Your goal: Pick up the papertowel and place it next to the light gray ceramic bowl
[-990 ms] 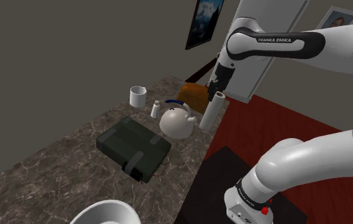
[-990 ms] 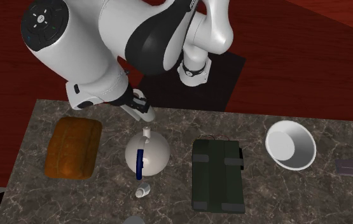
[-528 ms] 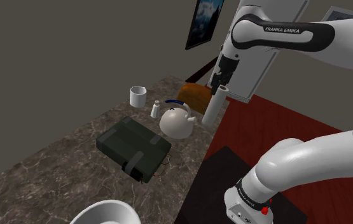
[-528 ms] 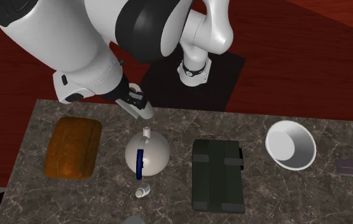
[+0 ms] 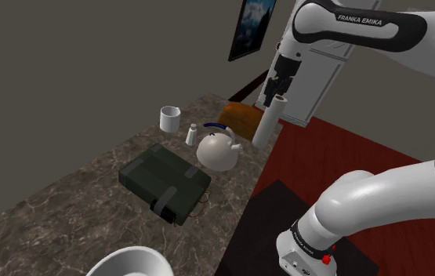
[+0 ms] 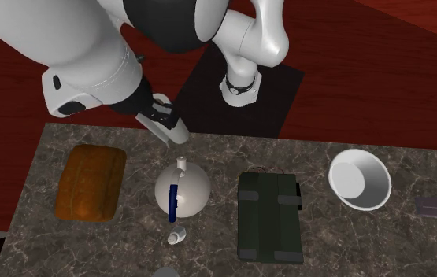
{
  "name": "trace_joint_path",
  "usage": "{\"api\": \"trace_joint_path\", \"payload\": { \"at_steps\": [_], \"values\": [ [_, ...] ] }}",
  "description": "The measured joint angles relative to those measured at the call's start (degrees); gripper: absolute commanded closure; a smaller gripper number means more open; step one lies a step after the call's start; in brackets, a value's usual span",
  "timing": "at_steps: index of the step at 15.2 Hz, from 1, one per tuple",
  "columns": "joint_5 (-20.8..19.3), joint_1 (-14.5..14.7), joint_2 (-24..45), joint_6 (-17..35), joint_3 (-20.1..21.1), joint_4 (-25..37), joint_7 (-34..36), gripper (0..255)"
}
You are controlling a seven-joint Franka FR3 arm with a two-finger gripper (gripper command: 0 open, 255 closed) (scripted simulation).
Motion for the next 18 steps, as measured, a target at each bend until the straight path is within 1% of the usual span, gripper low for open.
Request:
{"api": "trace_joint_path", "payload": {
  "at_steps": [8, 18],
  "values": [
    [0.24, 0.18, 1.02, -5.61, 0.22, 6.62, 0.19, 255],
    [0.54, 0.40, 3.63, -13.28, 0.28, 16.90, 0.21, 255]
  ]
}}
